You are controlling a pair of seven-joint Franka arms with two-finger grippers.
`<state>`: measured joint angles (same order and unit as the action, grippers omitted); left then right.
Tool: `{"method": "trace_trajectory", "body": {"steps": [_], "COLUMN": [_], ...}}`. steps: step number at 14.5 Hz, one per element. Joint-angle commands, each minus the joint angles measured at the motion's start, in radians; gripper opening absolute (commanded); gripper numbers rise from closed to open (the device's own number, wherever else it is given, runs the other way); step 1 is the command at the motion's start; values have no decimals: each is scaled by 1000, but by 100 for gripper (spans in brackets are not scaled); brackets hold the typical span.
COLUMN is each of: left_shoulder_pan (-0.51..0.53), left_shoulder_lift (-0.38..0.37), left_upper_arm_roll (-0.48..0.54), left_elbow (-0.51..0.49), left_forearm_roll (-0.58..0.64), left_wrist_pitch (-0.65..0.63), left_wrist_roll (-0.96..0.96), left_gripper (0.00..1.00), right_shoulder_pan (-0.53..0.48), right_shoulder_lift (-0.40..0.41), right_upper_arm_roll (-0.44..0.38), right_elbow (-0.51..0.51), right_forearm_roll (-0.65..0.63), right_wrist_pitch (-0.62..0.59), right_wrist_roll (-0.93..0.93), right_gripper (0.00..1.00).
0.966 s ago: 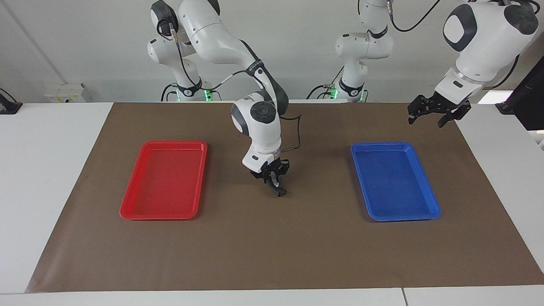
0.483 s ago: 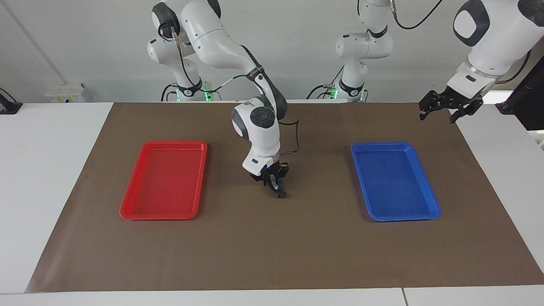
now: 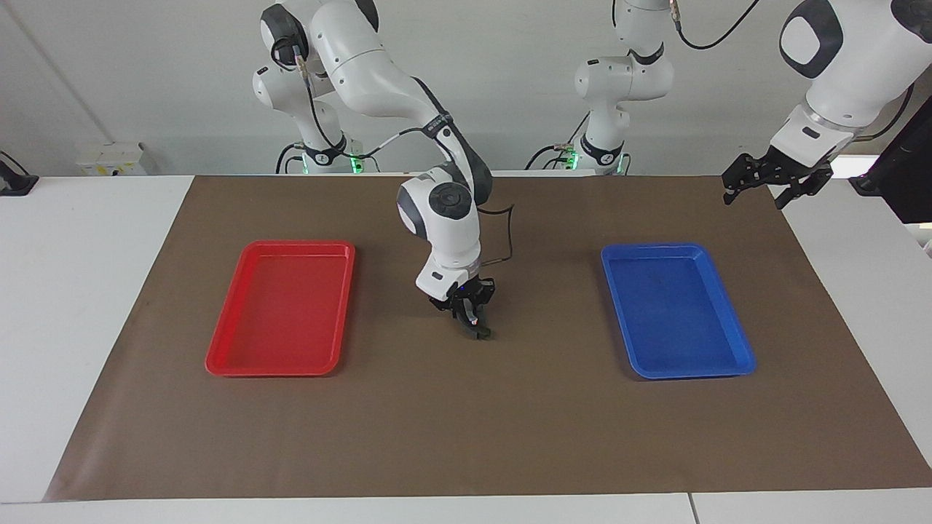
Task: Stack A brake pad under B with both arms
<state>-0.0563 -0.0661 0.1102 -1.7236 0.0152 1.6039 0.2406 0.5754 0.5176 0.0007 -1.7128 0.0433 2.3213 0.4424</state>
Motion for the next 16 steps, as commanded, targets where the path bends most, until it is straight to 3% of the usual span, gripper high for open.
{"method": "trace_trajectory", "body": {"steps": [1, 2, 3, 7, 10, 16], "left_shoulder_pan": [9, 9, 9, 7, 7, 7], "left_shoulder_lift": [-23, -23, -24, -21, -21, -21], "left_upper_arm_roll": [-11, -11, -11, -11, -11, -11], "left_elbow": [-25, -27, -27, -21, -21, -21], "left_forearm_roll": [9, 9, 9, 11, 11, 11], "left_wrist_pitch": [25, 25, 25, 27, 22, 22], "left_wrist_roll": [-40, -58, -79, -87, -86, -84], "left_gripper": [99, 99, 99, 99, 99, 99], "right_shoulder_pan": [9, 11, 11, 11, -9, -236], "right_shoulder_lift": [-19, -21, -22, -33, -134, -326], "right_upper_arm_roll": [-2, -2, -2, -2, -18, -18], "right_elbow": [-27, -27, -24, -16, -25, -24], "right_forearm_roll": [4, 6, 6, 3, -2, -88], "right_wrist_pitch": [12, 7, -6, -40, -120, -344], "right_wrist_roll": [2, 4, 4, 4, 12, 9], "right_gripper": [36, 85, 100, 100, 100, 100]}}
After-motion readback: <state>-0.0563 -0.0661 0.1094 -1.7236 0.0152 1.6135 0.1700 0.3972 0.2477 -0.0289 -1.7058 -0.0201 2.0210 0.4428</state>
